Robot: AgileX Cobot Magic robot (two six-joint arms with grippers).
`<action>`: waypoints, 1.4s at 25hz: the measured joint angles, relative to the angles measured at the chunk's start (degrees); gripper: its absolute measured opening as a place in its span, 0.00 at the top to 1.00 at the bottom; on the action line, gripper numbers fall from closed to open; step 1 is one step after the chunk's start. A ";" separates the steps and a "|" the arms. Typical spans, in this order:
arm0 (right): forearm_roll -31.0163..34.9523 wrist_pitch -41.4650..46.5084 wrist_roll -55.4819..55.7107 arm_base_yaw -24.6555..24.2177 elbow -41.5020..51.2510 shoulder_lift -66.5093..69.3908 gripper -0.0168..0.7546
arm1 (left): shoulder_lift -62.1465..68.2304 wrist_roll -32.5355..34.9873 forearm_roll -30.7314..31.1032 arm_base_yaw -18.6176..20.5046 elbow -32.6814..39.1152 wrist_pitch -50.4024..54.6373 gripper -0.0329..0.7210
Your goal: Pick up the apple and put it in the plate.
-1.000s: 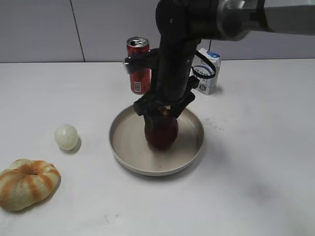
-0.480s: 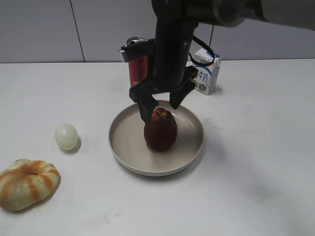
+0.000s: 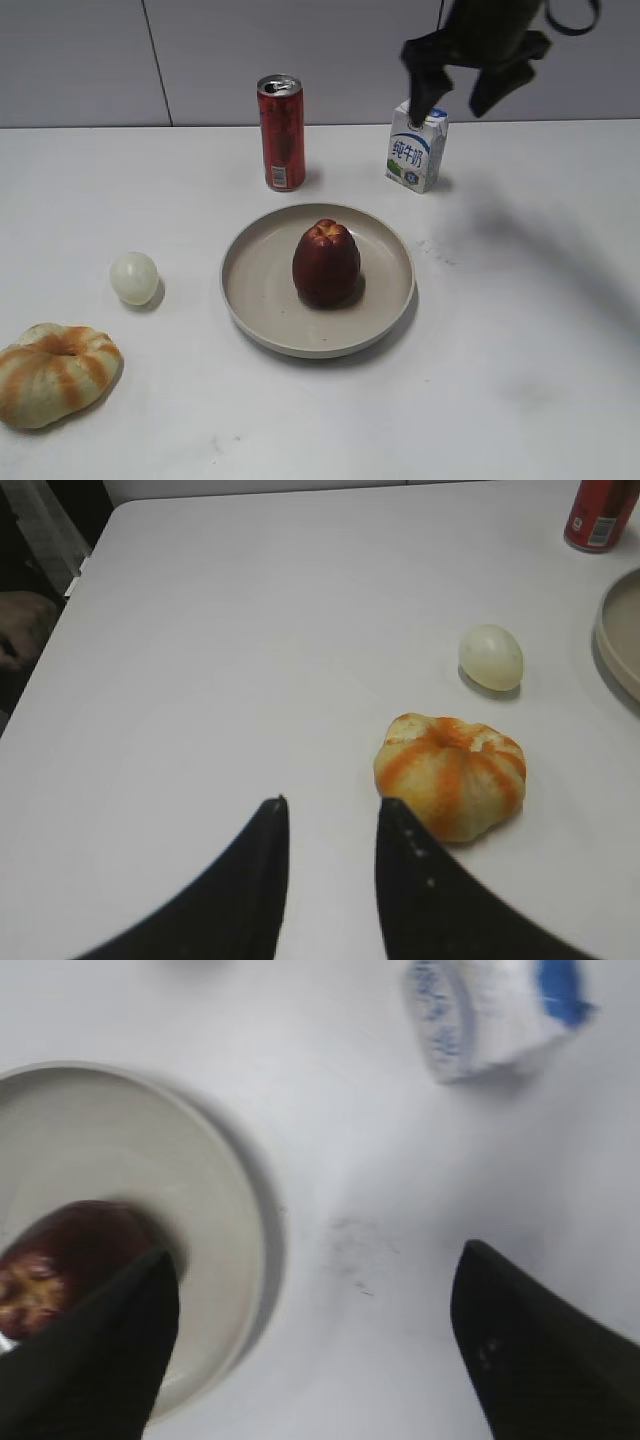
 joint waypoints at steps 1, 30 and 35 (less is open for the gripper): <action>-0.01 0.00 0.00 -2.35 0.90 -0.93 0.16 | 0.00 0.00 0.00 0.00 0.00 0.00 0.64; 1.85 -9.03 -3.53 -19.67 66.13 -59.01 0.22 | 0.00 0.00 0.00 0.00 0.00 0.00 0.64; 1.80 -13.22 -3.82 -19.67 79.87 -73.33 0.22 | 0.00 0.00 0.00 0.00 0.00 0.00 0.64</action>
